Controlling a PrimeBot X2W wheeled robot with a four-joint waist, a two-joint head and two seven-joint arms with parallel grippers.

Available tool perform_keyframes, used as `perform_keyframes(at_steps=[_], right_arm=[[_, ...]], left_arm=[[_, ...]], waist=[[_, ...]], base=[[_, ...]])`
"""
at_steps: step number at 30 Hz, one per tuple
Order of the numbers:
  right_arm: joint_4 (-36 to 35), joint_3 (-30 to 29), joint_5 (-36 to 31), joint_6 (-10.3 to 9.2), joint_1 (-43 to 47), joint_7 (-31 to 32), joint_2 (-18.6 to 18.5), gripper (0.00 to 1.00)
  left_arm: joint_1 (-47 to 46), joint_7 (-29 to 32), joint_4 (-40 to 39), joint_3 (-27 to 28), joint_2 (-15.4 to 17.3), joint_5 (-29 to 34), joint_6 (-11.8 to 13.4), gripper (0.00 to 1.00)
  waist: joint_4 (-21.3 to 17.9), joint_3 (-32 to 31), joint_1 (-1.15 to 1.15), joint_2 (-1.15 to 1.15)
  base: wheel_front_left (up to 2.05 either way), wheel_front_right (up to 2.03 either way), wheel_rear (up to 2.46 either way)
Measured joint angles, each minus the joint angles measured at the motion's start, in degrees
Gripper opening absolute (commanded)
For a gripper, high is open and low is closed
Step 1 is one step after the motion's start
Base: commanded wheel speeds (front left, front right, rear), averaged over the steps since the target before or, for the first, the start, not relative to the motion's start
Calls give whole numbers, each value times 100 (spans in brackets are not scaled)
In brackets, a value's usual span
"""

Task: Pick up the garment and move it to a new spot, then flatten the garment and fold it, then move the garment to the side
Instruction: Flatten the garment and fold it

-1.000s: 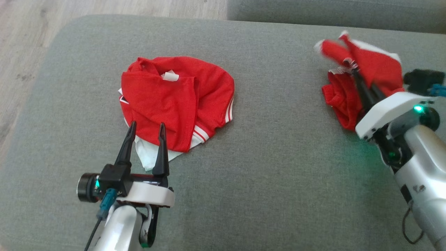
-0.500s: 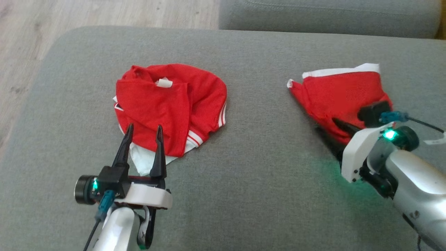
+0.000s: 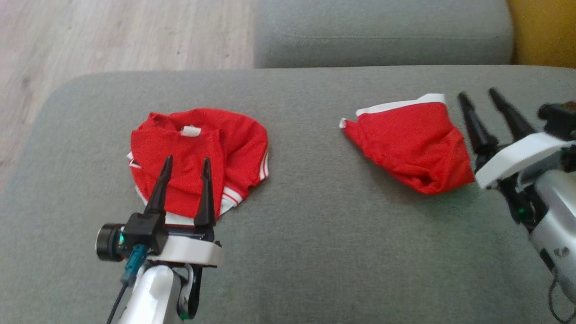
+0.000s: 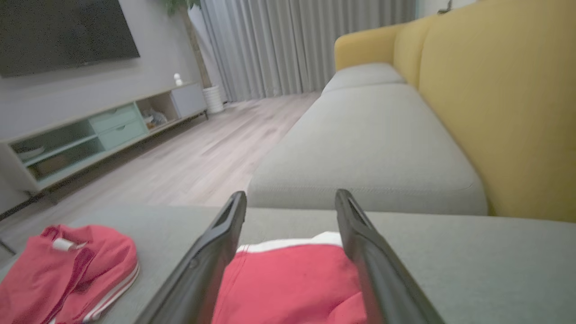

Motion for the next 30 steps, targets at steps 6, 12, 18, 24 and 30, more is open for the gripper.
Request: perform_keyframes(at_steps=[6,12,18,24,30], right_arm=[[-543,-2299,-1521,0,457,-56,843,100],[-1594,-3842,-3033,0,2025,-80,2030,100],[-2152,-4132,-3754,0,3022,-80,2549,100],[-2280,-4207,-3860,0,2877,-80,2563,100],[-2020,-4079,-3972,0,2122,281,2533,0]], left_arm=[[187,0,-272,4,1,-115,96,100],[454,0,-487,2,2,-254,201,100],[653,0,-534,3,5,-258,277,100],[612,0,-536,-33,5,-258,275,100],[198,0,-692,-162,4,-254,241,100]], waist=[[-273,-101,0,0],[-370,-63,0,0],[-401,59,0,0],[-335,259,0,0],[-204,691,1,0]], base=[[0,0,0],[0,0,0],[0,0,0],[0,0,0],[0,0,0]])
